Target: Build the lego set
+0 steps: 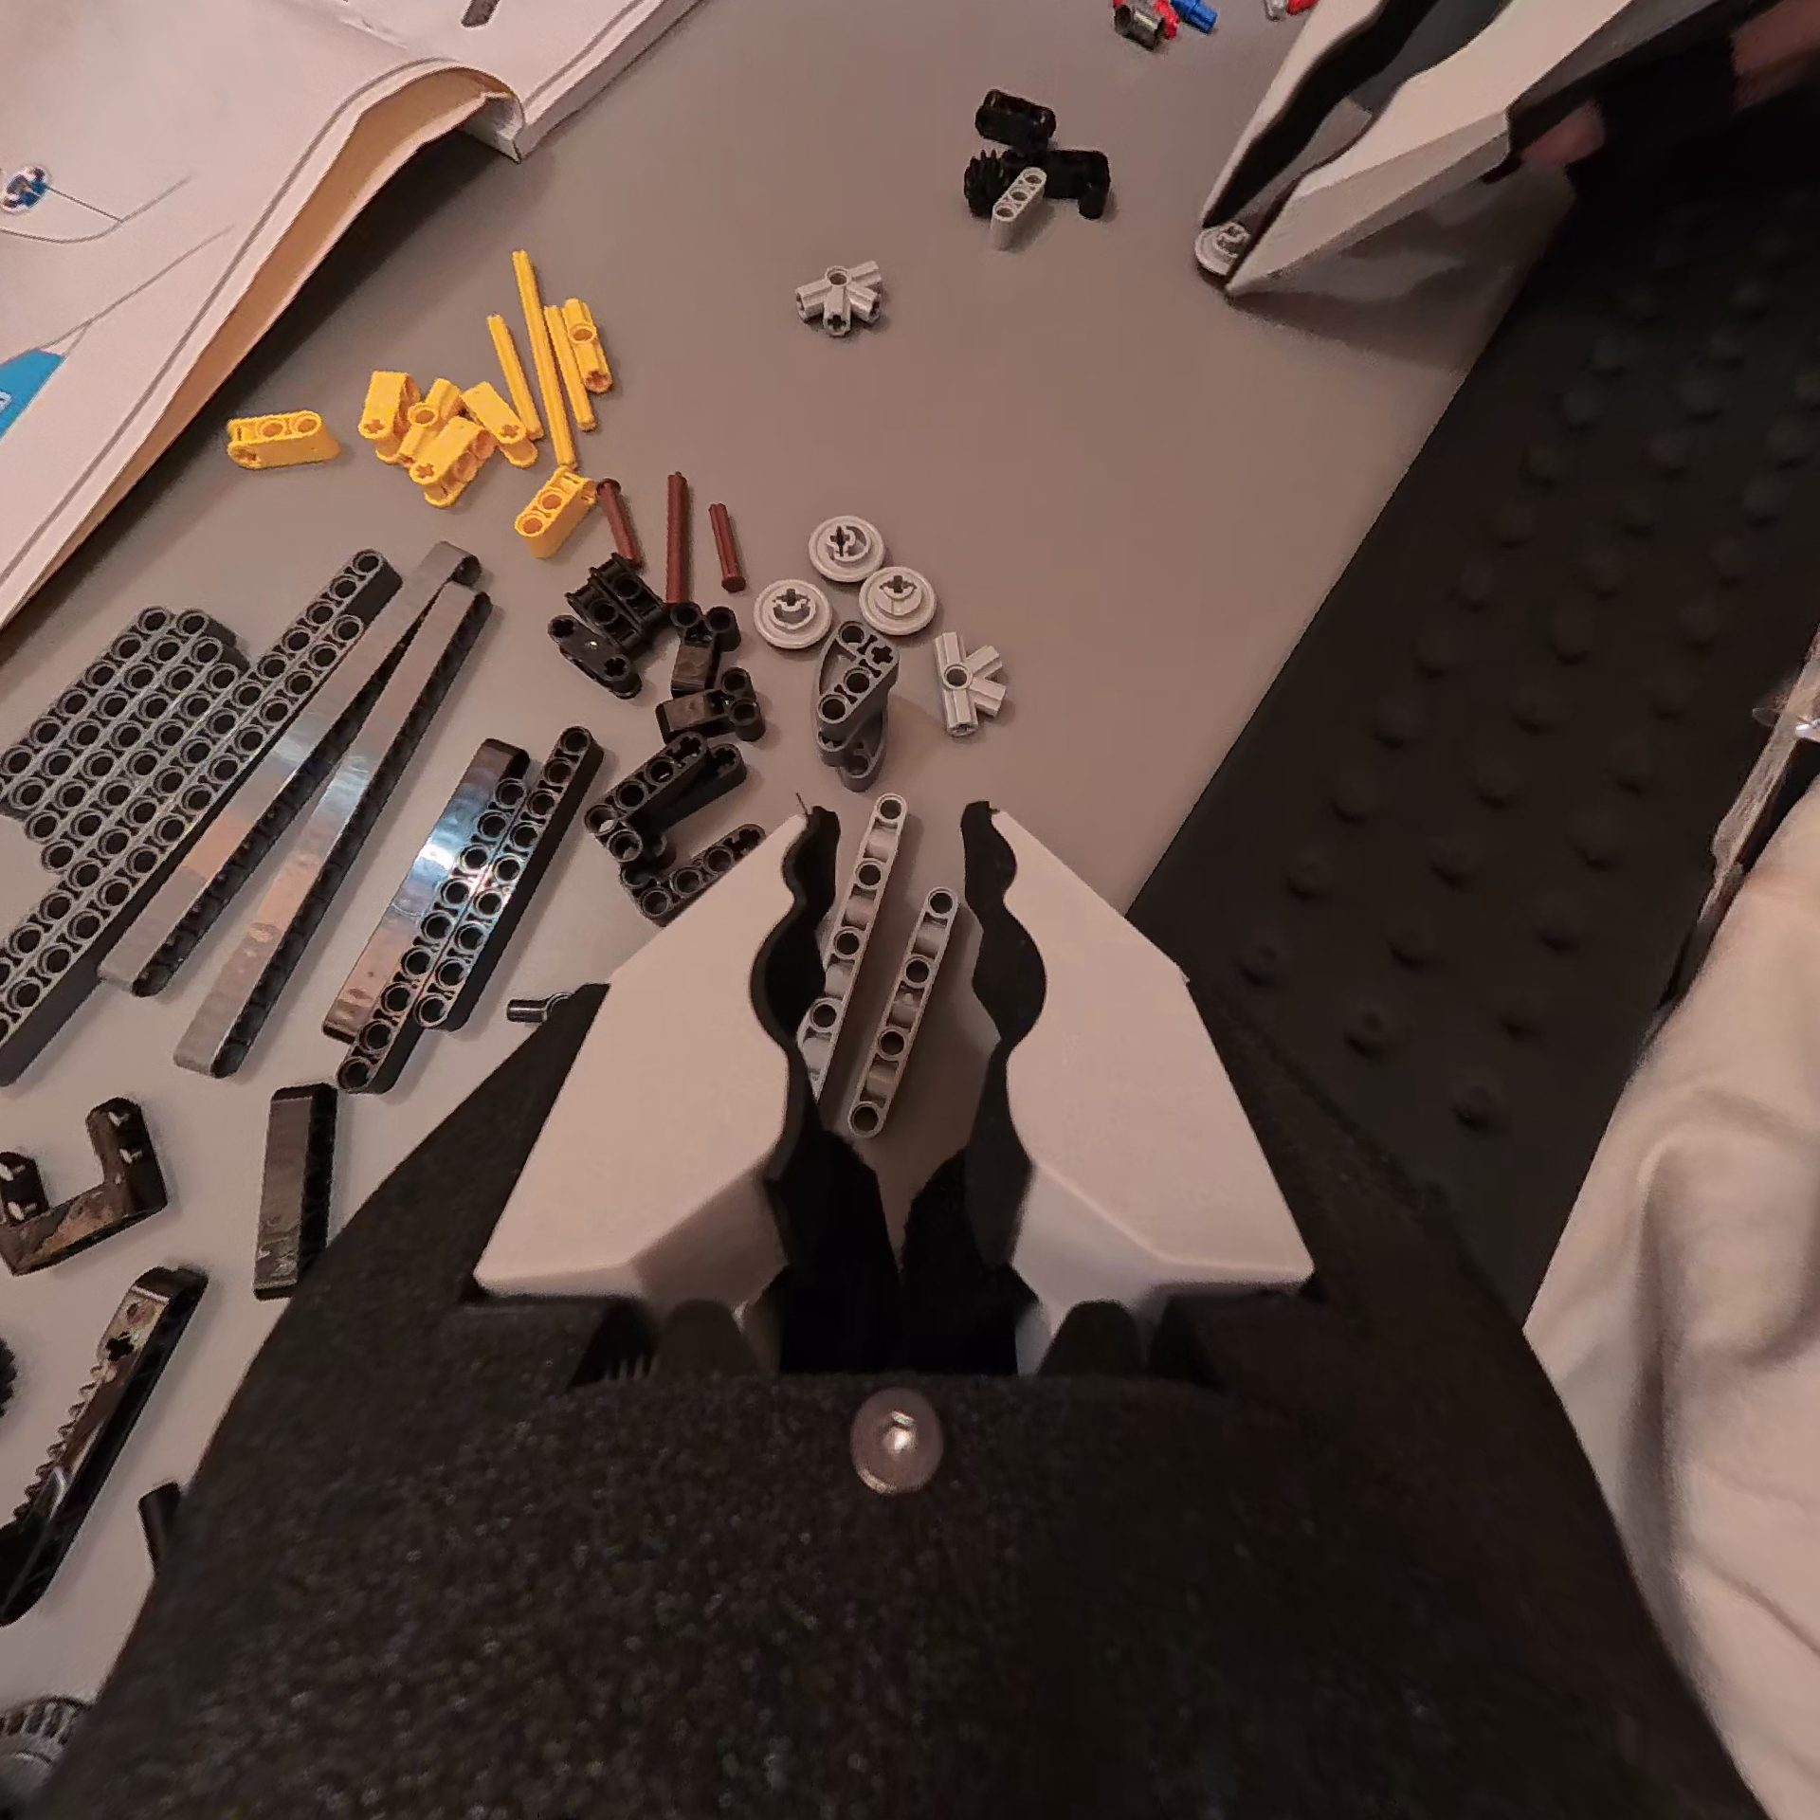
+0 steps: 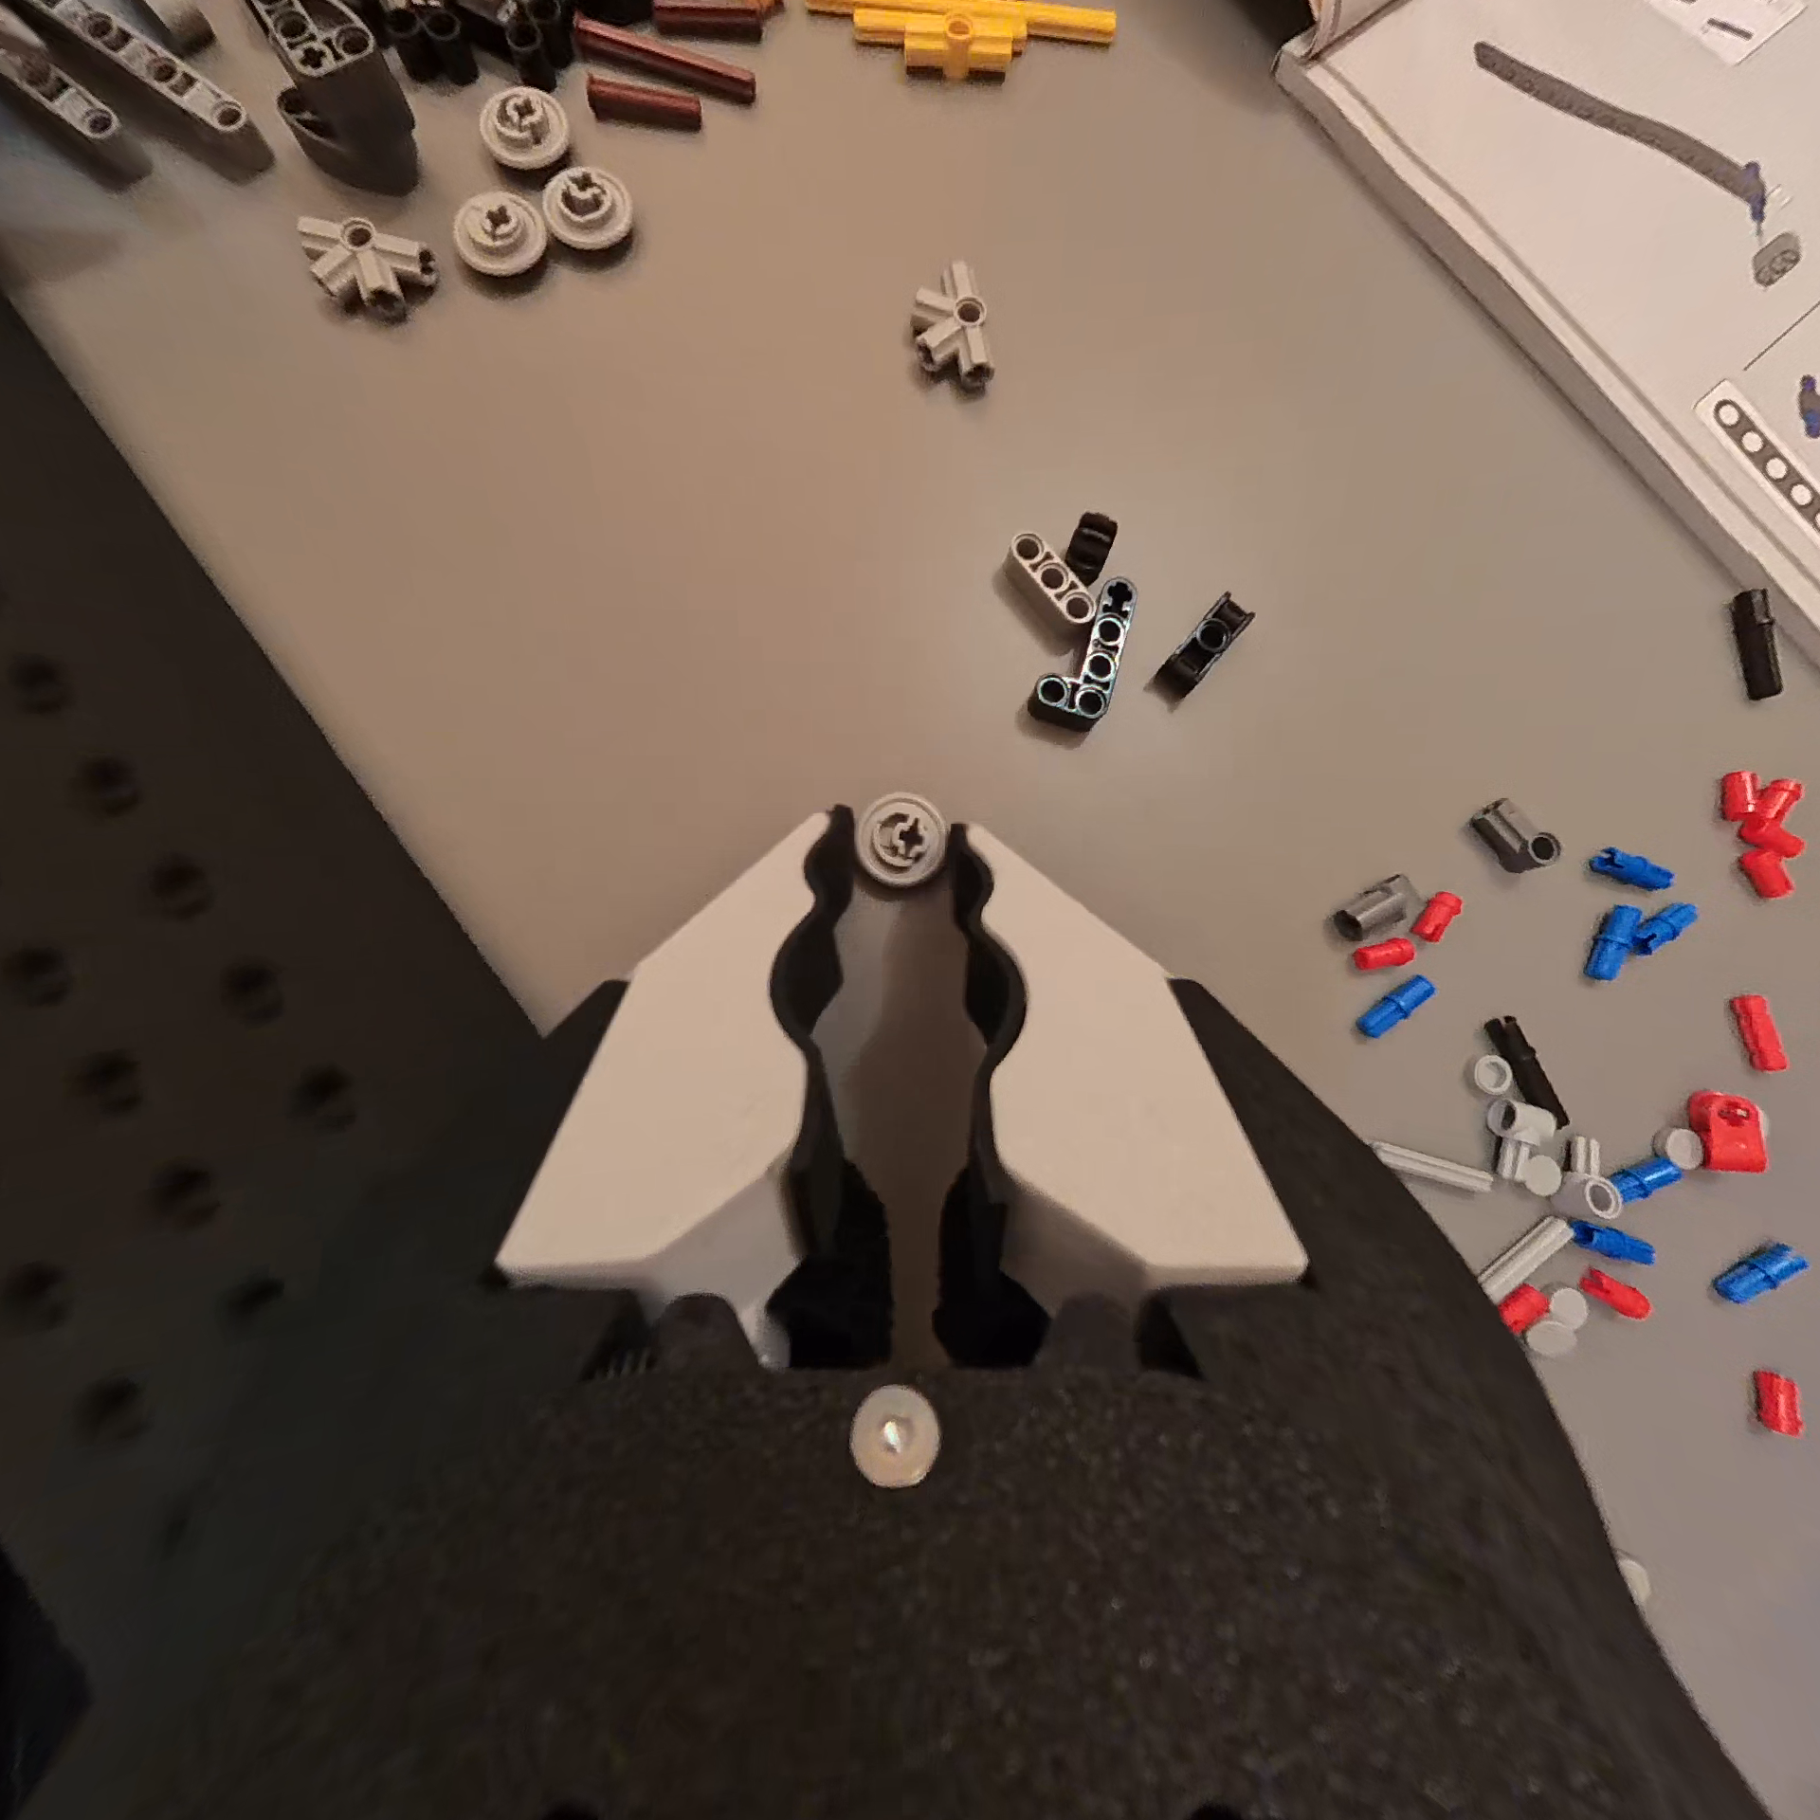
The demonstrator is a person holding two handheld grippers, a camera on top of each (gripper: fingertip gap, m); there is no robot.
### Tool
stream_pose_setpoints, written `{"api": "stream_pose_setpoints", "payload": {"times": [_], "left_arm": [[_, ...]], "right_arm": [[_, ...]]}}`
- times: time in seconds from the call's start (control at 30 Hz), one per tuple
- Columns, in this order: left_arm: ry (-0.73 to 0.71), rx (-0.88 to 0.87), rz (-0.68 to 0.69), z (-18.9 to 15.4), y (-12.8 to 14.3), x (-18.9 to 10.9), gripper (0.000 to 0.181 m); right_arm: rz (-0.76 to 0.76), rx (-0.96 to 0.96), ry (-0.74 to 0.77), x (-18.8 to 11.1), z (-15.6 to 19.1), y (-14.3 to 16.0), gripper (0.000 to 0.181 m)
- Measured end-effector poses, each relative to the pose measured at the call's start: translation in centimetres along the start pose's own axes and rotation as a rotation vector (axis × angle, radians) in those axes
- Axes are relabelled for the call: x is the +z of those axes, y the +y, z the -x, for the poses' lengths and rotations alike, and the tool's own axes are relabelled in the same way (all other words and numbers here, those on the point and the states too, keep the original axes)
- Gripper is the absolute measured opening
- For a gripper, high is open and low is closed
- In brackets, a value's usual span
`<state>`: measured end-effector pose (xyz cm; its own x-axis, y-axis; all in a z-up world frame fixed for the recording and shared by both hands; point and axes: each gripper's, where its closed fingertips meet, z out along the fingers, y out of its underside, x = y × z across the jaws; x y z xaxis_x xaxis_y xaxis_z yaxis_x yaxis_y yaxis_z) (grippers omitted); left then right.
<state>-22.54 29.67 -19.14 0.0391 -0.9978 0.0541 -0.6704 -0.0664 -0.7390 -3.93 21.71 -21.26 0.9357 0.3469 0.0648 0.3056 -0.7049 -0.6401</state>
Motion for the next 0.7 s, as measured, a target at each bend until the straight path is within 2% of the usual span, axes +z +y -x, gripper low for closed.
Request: {"api": "stream_pose_setpoints", "payload": {"times": [0.1, 0.17, 0.23, 0.3, 0.37, 0.57, 0.63, 0.7], "left_arm": [[0.003, 0.005, -0.003, -0.1, 0.0, -0.1, 0.025], [0.002, 0.003, -0.016, -0.1, -0.2, -0.2, 0.025], [0.001, -0.001, -0.031, 0.0, -0.4, -0.4, 0.025], [0.001, -0.012, -0.037, 0.2, -0.4, -0.5, 0.025], [0.009, -0.02, -0.044, 0.3, -0.5, -0.5, 0.025], [0.023, -0.005, -0.03, 0.2, -0.1, -0.6, 0.025], [0.029, -0.002, -0.024, 0.1, -0.1, -0.5, 0.025], [0.025, -0.003, -0.029, 0.1, -0.1, -0.5, 0.025]], "right_arm": [[-0.037, -0.018, 0.0, 0.1, 0.1, -1.1, 0.018], [-0.093, -0.027, -0.052, 0.8, 1.3, -3.3, 0.018], [-0.126, -0.07, -0.137, 2.5, 3.6, -6.1, 0.018], [-0.109, -0.143, -0.179, 4.7, 5.4, -7.6, 0.018], [-0.082, -0.185, -0.191, 6.0, 6.2, -8.1, 0.018], [-0.107, -0.211, -0.214, 6.9, 7.4, -9.0, 0.019], [-0.117, -0.19, -0.211, 6.5, 7.2, -9.0, 0.027], [-0.185, -0.13, -0.168, 4.5, 5.6, -9.2, 0.027]]}}
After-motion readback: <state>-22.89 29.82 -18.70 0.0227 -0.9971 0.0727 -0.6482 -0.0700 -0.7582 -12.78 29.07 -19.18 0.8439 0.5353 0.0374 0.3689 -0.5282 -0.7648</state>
